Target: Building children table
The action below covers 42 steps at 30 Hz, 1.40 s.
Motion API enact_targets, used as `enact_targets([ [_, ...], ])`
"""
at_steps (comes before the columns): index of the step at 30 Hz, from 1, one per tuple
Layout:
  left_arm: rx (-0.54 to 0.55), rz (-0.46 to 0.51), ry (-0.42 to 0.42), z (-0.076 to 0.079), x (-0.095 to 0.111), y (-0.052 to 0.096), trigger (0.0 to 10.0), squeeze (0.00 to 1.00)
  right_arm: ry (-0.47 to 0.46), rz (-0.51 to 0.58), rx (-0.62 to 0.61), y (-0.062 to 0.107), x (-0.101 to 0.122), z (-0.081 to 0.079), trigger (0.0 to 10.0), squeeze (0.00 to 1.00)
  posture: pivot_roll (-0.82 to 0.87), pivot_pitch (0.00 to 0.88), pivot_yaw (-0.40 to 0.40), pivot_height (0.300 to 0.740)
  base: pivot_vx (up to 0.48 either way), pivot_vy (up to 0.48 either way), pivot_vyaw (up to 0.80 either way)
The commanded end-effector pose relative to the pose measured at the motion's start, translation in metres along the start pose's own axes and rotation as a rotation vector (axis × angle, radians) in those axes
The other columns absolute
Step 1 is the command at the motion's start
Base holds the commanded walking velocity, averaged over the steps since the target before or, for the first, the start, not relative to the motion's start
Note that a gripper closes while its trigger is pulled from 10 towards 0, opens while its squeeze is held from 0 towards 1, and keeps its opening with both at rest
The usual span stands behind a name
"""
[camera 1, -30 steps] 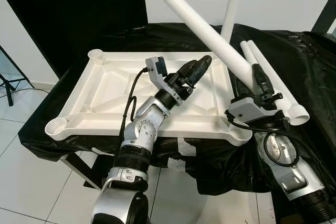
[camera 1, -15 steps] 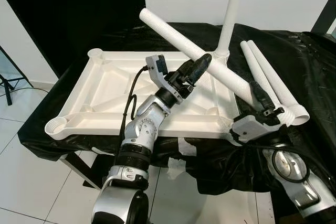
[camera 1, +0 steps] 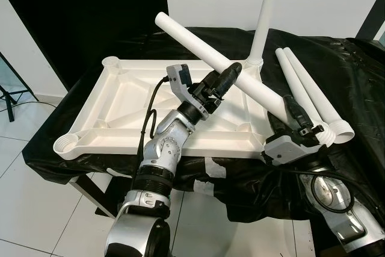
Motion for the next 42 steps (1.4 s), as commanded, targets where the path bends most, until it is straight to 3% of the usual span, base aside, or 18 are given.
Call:
enact_targets([
  [1, -0.045, 0.015, 0.012, 0.0086, -0.0008, -0.0083, 0.0, 0.00, -0.001, 0.033, -0.023, -0.0043, 0.0054, 0.0035, 10.0, 0.00, 0.09, 0.000, 0.035, 0.740, 0.000, 0.000, 0.00],
  [14, -0.075, 0.037, 0.010, 0.0130, 0.0000, -0.0061, 0.0, 0.00, -0.003, 0.037, -0.031, -0.0077, 0.0061, 0.0032, 10.0, 0.00, 0.10, 0.000, 0.030, 0.740, 0.000, 0.000, 0.00],
  [15, -0.076, 0.036, 0.009, 0.0131, 0.0000, -0.0056, 1.4, 0.00, -0.003, 0.038, -0.031, -0.0078, 0.0063, 0.0030, 10.0, 0.00, 0.10, 0.000, 0.029, 0.740, 0.000, 0.000, 0.00],
  [18, -0.074, 0.031, 0.006, 0.0129, -0.0002, -0.0053, 1.4, 0.00, -0.004, 0.038, -0.031, -0.0079, 0.0064, 0.0028, 10.0, 0.00, 0.10, 0.000, 0.029, 0.740, 0.000, 0.000, 0.00],
  [19, -0.067, 0.026, 0.005, 0.0120, -0.0004, -0.0051, 10.0, 0.00, -0.004, 0.038, -0.030, -0.0079, 0.0065, 0.0024, 10.0, 0.00, 0.10, 0.000, 0.029, 0.740, 0.000, 0.000, 0.00],
  [23, -0.069, 0.030, 0.013, 0.0118, 0.0002, -0.0050, 10.0, 0.00, -0.005, 0.038, -0.028, -0.0081, 0.0066, 0.0019, 10.0, 0.00, 0.10, 0.000, 0.028, 0.740, 0.000, 0.000, 0.00],
  [24, -0.083, 0.038, 0.026, 0.0132, 0.0008, -0.0049, 10.0, 1.00, -0.004, 0.037, -0.028, -0.0082, 0.0064, 0.0020, 10.0, 0.00, 0.10, 0.000, 0.029, 0.740, 0.000, 0.000, 0.00],
  [29, -0.102, 0.034, 0.017, 0.0169, 0.0002, -0.0051, 10.0, 1.00, -0.002, 0.035, -0.029, -0.0080, 0.0059, 0.0026, 10.0, 0.00, 0.10, 0.000, 0.028, 0.740, 0.000, 0.000, 0.00],
  [30, -0.099, 0.026, 0.007, 0.0173, -0.0009, -0.0054, 10.0, 0.01, -0.003, 0.034, -0.029, -0.0078, 0.0060, 0.0027, 10.0, 0.00, 0.10, 0.000, 0.027, 0.740, 0.000, 0.000, 0.00],
  [42, -0.084, 0.016, -0.004, 0.0166, -0.0020, -0.0055, 10.0, 0.00, -0.004, 0.033, -0.020, -0.0068, 0.0055, 0.0011, 10.0, 0.00, 0.11, 0.000, 0.027, 0.740, 0.000, 0.000, 0.00],
])
Point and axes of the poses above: a point about 5 cm out from each wrist's last joint towards the gripper, its own y axis pointing back from the gripper into the wrist, its own x axis along the axis of the wrist's last joint, z = x × y, the point moved 1 cm from there along -y, pointing out of the wrist towards the gripper, and after that the axes turned 9 degrees about -y, right-handed, at the moved point
